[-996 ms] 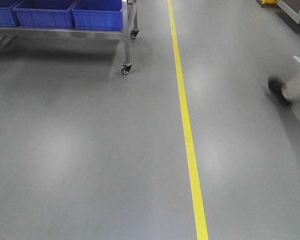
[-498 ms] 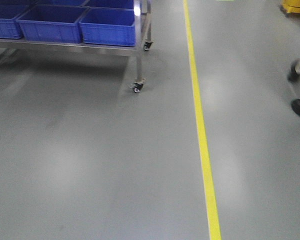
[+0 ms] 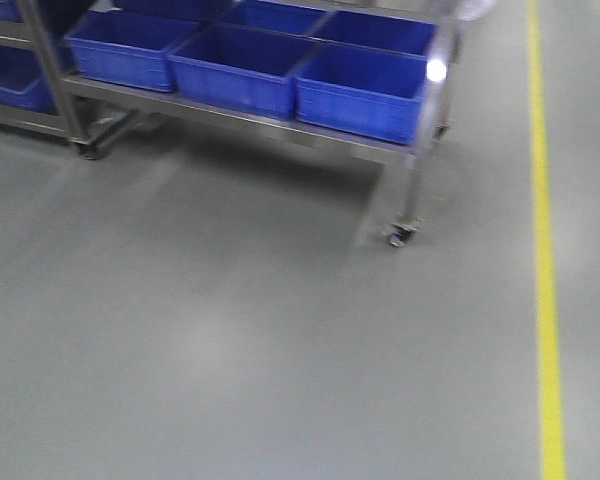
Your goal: Pour parts from conveyor to right shelf
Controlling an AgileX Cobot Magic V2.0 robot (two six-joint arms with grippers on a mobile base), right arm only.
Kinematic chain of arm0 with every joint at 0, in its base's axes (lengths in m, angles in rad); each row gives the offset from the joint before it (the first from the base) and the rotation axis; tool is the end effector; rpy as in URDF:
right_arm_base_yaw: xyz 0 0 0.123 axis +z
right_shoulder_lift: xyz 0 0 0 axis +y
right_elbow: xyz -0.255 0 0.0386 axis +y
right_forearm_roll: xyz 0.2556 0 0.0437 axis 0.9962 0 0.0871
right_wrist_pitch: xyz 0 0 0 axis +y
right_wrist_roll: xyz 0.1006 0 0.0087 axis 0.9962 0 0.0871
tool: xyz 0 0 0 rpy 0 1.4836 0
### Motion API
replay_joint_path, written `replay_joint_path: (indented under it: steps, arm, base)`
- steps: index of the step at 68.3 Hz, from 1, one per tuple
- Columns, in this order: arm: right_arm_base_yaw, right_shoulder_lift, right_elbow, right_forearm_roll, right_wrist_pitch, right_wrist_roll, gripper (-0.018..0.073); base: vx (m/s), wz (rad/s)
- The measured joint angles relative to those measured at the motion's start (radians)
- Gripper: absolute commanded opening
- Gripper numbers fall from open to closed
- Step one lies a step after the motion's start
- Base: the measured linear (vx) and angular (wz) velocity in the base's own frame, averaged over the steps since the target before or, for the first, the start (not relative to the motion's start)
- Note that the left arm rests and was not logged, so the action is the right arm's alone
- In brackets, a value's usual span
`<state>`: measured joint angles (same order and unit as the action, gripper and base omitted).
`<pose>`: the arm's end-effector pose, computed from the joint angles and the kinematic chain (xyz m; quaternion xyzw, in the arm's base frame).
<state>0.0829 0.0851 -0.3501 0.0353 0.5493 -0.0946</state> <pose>0.0830 0.0088 0.2724 -0.0628 0.7706 0.0130 0.6341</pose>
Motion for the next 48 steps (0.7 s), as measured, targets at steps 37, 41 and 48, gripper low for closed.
replay_joint_path:
  steps: [37,41,48]
  arm:
    - [0.0,0.0,0.0,0.0,0.0,0.0,-0.0003]
    - [0.0,0.0,0.0,0.0,0.0,0.0,-0.0003]
    - [0.0,0.0,0.0,0.0,0.0,0.0,-0.0003]
  base:
    - [0.65,0.61]
    - [0.61,0.61]
    - [0.61,0.64]
